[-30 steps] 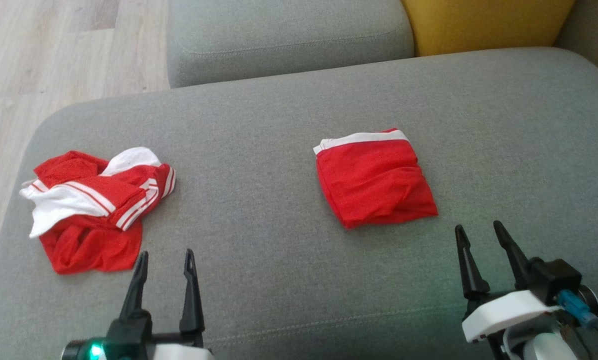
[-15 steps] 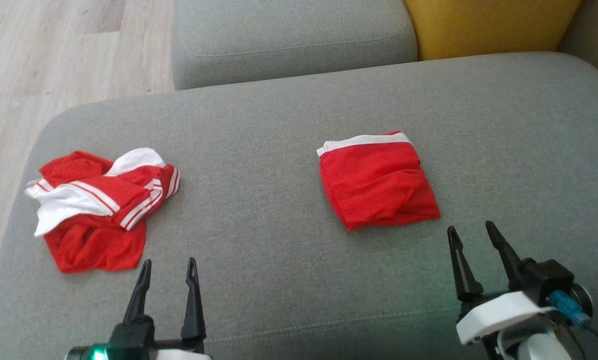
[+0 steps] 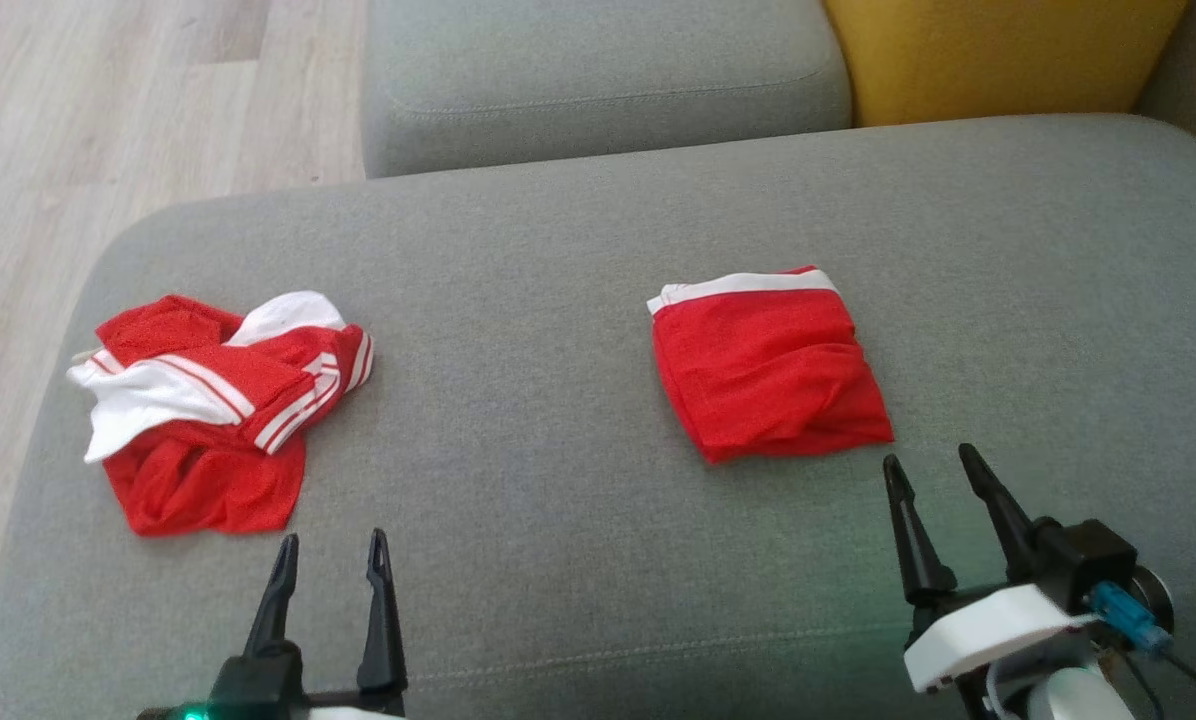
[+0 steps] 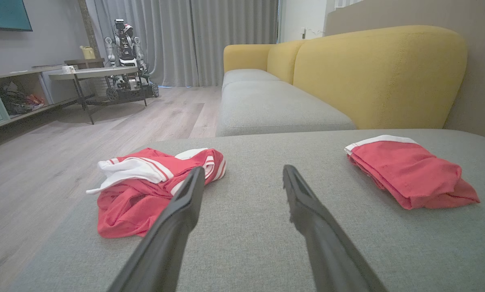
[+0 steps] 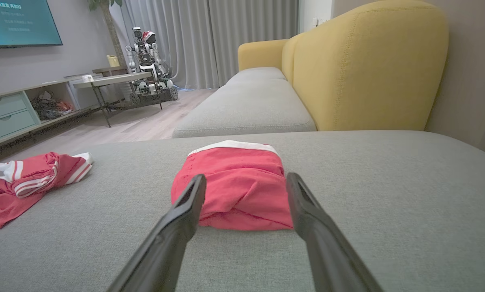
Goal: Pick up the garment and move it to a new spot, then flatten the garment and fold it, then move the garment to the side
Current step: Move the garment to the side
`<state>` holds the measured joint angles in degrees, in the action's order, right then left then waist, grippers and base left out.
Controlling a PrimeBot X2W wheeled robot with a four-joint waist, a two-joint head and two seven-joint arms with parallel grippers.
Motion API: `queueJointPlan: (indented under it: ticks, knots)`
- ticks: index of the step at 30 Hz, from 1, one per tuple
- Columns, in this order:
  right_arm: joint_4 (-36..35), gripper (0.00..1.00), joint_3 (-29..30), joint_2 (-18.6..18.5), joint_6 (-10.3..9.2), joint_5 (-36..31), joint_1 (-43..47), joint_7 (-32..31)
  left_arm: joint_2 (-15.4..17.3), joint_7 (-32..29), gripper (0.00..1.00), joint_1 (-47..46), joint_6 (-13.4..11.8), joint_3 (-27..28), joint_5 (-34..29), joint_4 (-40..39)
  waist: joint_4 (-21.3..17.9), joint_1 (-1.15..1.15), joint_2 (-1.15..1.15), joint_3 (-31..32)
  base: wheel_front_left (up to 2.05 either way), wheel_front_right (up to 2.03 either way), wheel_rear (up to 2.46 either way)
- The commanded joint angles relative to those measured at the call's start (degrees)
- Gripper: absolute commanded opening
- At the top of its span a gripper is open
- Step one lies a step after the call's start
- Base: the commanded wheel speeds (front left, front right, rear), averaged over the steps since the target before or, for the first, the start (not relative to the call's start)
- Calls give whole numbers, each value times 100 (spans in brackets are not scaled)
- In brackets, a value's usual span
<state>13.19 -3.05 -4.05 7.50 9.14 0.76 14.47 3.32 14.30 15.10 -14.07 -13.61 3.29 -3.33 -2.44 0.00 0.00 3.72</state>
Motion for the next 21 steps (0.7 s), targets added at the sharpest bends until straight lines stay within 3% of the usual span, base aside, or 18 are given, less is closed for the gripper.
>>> queueJointPlan:
  ticks: [1, 15, 18, 21]
  knots:
    - [-157, 100, -172, -104, -1, 2, -193, 52, -44, 70, 100, -239, 21, 216, 37, -152, 34, 0, 0, -22, 0, 0, 0]
    - [457, 100, -135, -422, -1, 263, -879, 52, -44, 70, 100, -422, 43, -97, 37, -225, 498, 0, 0, -438, 0, 0, 0]
    - [831, 100, -91, -718, -1, 422, -1303, 52, -44, 70, 100, -599, 57, -213, 19, -283, 620, 0, 0, -764, 0, 0, 0]
    - [1423, 100, -154, -1281, -1, 468, -2000, 52, -44, 70, 100, -891, 80, -388, -44, -318, 756, 0, 0, -1174, 0, 0, 0]
